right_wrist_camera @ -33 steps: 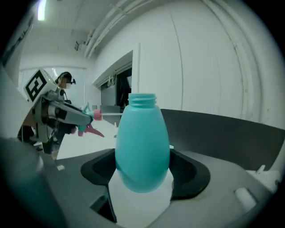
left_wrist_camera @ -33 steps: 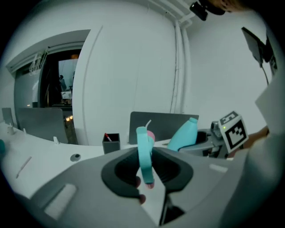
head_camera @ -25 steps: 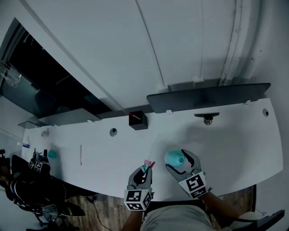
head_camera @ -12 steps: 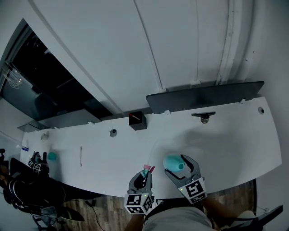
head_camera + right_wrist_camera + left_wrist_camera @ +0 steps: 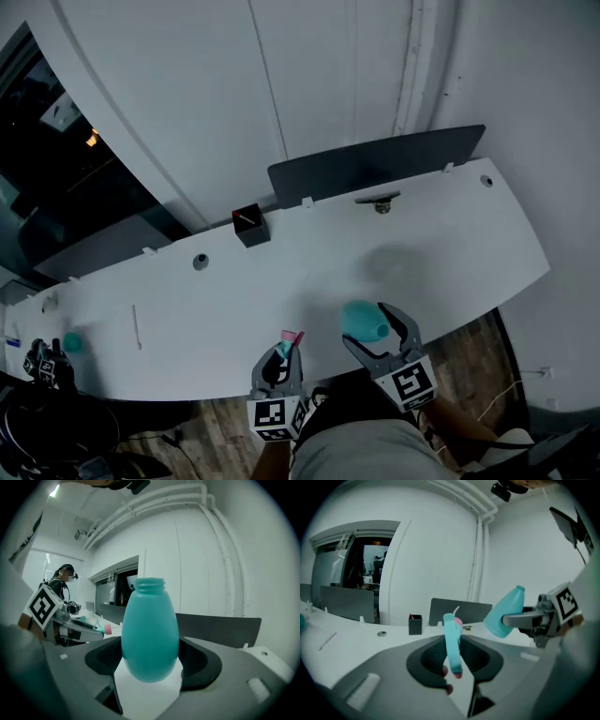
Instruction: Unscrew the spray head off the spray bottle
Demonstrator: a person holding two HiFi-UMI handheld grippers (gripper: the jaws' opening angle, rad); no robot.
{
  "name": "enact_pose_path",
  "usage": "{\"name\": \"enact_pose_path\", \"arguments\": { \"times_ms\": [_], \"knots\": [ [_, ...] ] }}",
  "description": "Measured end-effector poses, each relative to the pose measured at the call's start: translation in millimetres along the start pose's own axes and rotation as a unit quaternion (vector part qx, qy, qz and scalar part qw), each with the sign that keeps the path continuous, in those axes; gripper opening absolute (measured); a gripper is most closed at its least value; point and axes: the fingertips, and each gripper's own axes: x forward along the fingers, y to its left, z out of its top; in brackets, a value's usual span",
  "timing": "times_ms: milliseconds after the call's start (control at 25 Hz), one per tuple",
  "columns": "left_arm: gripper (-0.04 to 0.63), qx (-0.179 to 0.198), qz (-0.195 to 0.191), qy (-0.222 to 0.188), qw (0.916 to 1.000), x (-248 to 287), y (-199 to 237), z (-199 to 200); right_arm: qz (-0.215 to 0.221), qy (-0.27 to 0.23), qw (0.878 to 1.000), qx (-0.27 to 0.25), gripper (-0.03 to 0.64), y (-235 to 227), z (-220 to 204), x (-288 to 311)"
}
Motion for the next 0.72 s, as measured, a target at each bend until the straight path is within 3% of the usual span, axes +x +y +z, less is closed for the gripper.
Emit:
{"name": "enact_pose_path", "arguments": {
  "times_ms": [120,360,600,720],
  "knots": [
    [0.083,-0.003,-0.025,0.003,0.9997,-4.3,-6.5,-12.2,-0.031,-0.008,0.999,-0.015,0.373,-1.2,3.7,-28.4],
    [0.083,0.005,-0.053,-0.015,0.9985,-14.1,-47.8,-0.5,-0.030,-0.059,0.998,0.007,0.373,8.1,19.5,-66.2],
    [0.083,0.012,-0.041,-0.025,0.9988,-23.0,-69.8,10.8,-0.028,-0.059,0.998,0.013,0.371,2.8,9.4,-72.2],
    [0.083,0.027,-0.035,-0.022,0.9988,-21.1,-75.1,12.6,-0.026,-0.041,0.998,0.040,0.371,-1.3,-4.1,-69.5]
  ]
}}
